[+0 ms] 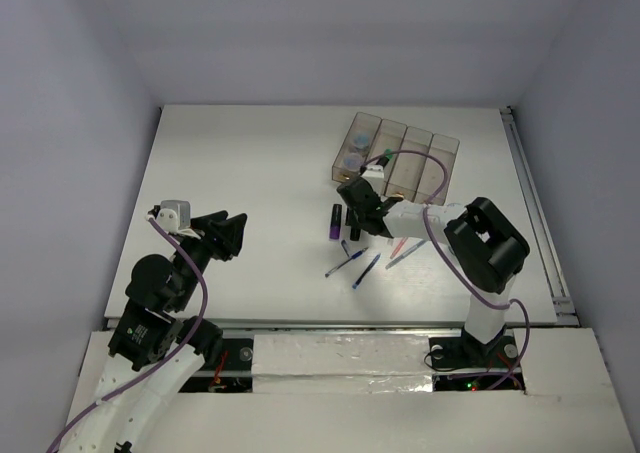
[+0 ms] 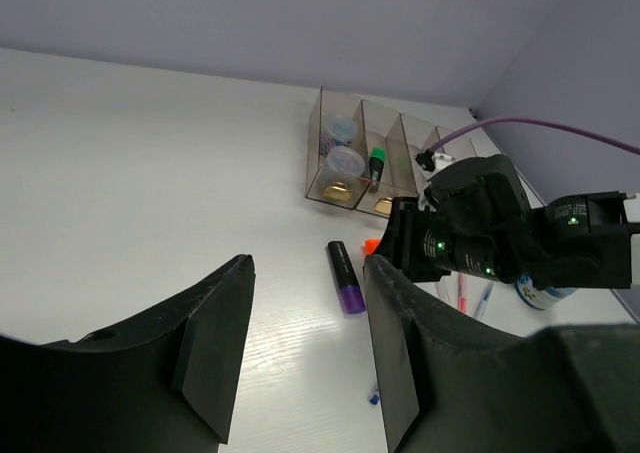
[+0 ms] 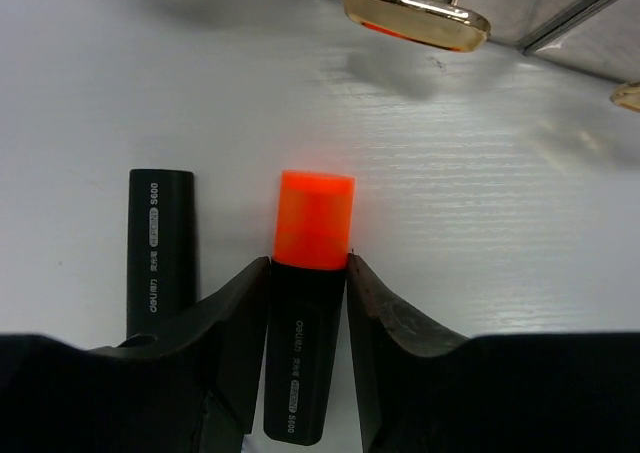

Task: Sort the stationery into containers
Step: Pick up the pen from the center of the board.

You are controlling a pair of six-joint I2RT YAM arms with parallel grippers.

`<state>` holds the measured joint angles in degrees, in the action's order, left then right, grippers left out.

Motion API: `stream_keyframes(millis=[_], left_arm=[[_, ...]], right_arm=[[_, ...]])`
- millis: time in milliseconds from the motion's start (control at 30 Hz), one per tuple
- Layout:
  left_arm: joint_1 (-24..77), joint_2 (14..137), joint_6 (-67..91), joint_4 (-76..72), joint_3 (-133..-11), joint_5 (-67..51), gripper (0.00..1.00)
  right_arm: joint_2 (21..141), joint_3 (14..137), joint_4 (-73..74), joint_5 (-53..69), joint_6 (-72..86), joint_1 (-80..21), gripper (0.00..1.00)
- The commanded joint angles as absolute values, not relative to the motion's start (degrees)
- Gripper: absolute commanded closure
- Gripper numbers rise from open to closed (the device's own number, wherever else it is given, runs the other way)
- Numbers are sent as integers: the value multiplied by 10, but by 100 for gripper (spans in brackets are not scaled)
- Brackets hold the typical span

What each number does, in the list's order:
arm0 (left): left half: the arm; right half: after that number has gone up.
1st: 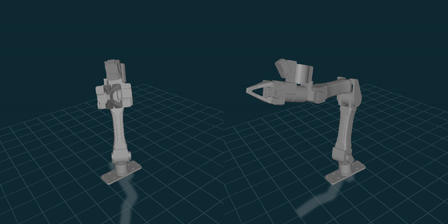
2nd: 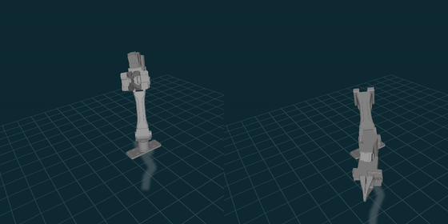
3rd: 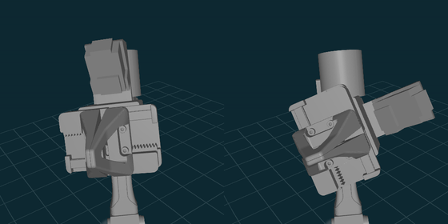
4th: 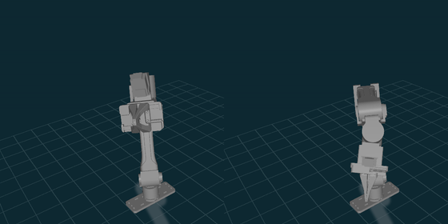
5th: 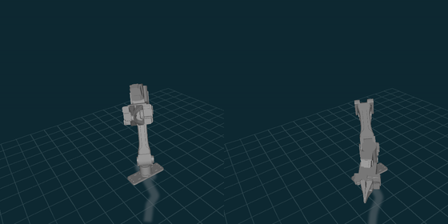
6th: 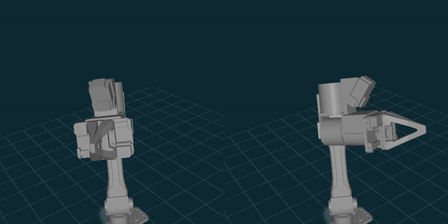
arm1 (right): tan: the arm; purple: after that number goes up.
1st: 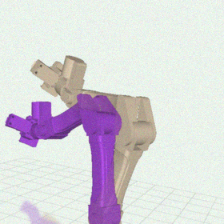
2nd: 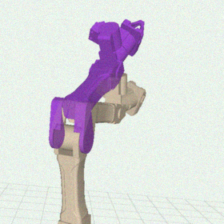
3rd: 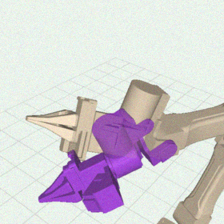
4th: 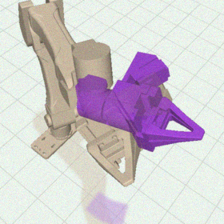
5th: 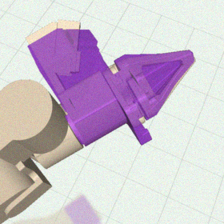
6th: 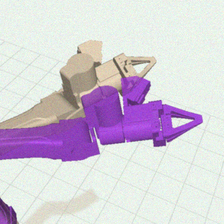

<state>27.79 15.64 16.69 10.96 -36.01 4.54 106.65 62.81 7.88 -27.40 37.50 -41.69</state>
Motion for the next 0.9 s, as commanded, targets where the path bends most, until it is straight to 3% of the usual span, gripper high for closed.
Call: stream_keyframes(millis=[0,100,233,267,567,867], left_arm=[[281,157,167,82,-361,40,56],[281,156,168,82,-361,40,56],[281,156,167,83,-361,40,56],[281,156,168,83,-361,40,56],[281,156,167,83,-362,42,56],[281,155,166,83,-362,43,56]], right_arm=[[1074,638,99,-310,374,-421,59],[1084,655,109,-305,364,-421,53],[1085,666,97,-302,355,-421,82],[1076,672,90,-304,350,-421,83],[991,726,56,-351,296,-412,88],[1051,798,11,-323,231,-300,87]])
